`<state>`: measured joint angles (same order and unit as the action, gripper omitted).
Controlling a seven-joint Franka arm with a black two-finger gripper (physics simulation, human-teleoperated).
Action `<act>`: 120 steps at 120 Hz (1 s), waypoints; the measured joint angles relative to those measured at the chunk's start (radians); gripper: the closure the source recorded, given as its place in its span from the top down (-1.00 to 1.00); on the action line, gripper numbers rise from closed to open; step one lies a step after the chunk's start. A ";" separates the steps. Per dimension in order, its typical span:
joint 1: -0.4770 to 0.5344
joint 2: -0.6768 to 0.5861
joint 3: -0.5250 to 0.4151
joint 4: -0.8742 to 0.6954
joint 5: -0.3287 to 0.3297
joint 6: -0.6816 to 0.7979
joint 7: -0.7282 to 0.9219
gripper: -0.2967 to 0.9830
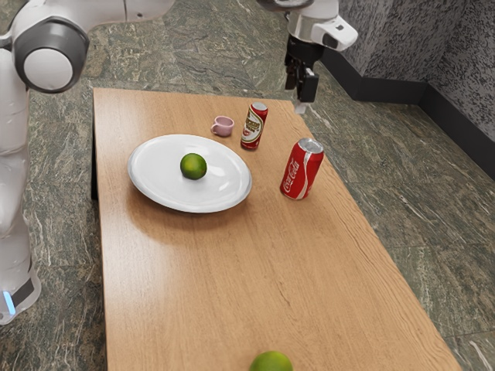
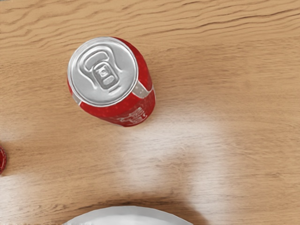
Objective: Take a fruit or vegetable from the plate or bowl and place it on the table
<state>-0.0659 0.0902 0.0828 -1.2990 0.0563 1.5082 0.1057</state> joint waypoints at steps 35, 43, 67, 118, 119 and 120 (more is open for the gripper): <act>0.006 -0.012 0.023 0.003 -0.001 -0.028 0.003 0.53; 0.010 -0.016 0.041 0.004 -0.001 -0.050 0.010 0.53; 0.036 -0.033 0.078 -0.004 0.023 -0.114 0.067 0.53; 0.017 -0.215 0.073 -0.394 0.028 0.075 0.210 0.53; 0.017 -0.217 0.073 -0.400 0.027 0.080 0.212 0.53; 0.017 -0.218 0.073 -0.406 0.027 0.084 0.215 0.53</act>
<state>-0.0488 -0.1276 0.1554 -1.7048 0.0832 1.5926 0.3204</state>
